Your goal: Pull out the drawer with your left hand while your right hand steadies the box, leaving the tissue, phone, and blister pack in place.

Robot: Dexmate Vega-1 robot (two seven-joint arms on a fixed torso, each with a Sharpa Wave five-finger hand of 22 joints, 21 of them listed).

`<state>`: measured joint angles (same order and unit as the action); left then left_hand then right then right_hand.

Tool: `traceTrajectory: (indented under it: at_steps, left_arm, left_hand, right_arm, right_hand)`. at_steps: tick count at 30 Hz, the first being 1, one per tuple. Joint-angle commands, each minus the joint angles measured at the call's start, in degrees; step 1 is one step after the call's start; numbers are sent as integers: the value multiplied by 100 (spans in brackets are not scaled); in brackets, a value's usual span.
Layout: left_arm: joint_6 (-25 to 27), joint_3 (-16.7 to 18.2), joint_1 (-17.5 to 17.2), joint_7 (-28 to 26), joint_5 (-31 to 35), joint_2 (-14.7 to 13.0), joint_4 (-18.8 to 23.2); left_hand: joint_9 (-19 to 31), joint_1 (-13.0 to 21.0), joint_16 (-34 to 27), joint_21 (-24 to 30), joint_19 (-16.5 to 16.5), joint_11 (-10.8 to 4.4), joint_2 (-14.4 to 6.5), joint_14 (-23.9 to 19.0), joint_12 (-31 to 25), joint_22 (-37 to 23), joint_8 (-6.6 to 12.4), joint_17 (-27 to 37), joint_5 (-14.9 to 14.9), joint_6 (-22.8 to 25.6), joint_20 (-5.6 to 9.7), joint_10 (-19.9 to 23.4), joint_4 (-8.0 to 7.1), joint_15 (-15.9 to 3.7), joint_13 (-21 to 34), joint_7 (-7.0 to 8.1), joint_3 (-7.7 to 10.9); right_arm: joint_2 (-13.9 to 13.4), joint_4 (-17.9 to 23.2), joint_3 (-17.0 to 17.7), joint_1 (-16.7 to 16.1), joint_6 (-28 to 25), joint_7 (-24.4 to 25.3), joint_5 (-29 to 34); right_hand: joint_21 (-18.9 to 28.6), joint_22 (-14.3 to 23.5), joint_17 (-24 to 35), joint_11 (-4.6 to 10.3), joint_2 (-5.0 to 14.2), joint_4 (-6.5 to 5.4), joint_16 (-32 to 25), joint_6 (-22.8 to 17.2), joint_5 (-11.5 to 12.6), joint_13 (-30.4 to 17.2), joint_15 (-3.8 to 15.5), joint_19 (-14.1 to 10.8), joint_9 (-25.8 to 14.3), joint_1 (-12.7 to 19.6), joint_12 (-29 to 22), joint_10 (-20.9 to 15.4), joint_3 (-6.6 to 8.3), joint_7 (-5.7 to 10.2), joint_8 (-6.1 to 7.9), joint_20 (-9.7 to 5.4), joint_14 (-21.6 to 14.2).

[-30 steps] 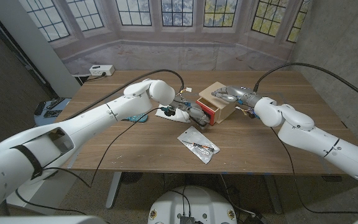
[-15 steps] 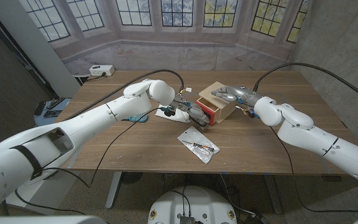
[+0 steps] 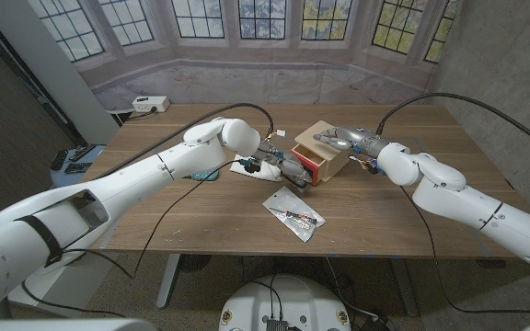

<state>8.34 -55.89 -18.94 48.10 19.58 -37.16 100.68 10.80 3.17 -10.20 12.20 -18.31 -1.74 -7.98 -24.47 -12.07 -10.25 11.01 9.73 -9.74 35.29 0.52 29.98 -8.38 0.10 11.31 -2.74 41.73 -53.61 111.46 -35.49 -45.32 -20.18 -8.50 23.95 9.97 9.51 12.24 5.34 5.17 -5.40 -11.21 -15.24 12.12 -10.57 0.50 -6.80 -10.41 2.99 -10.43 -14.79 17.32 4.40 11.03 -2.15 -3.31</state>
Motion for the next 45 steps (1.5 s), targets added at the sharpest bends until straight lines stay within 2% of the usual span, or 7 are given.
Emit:
traceTrajectory:
  at_steps: [1,16,20,45]
  left_arm:
    - [28,0,-9,15,-24,-22,42]
    - [48,-1,23,15,-52,4,8]
    - [48,-1,26,-2,-73,26,-14]
    - [84,-70,52,-4,-71,56,-52]
  left_hand:
    - [11,-65,-22,-30,12,4,1,-30,10,-16,4,10,-18,-36,-1,14,12,11,33,-3,43]
    - [12,-63,-21,-32,16,0,-1,-33,11,-16,2,9,-20,-49,-7,10,16,15,34,-8,58]
    - [12,-62,-20,-33,17,29,-3,-31,14,-16,3,9,-21,-48,-9,0,18,10,34,-2,63]
    - [13,-60,-16,-34,19,16,-4,-23,17,-17,-3,9,-21,-75,-12,-11,21,21,34,-4,82]
  right_arm:
    - [54,-179,-98,149,-24,-55,-9]
    - [226,-497,-161,354,-130,-84,-162]
    - [256,-493,-207,386,-299,-52,-110]
    - [317,-663,-319,460,-541,137,-228]
  right_hand:
    - [34,7,10,-34,272,-34,-32,43,23,-12,0,26,-5,-58,-25,9,11,0,-16,-57,44]
    - [42,5,-7,-29,265,-58,-33,48,43,-11,-1,32,-3,-64,-24,17,22,-11,-16,-60,44]
    - [43,4,-11,-33,263,-63,-34,52,48,-11,-4,36,-3,-64,-23,24,24,-8,-16,-61,44]
    - [62,2,-35,-54,251,-90,-54,53,76,-10,16,12,0,-62,-29,24,45,-29,-12,-70,-10]
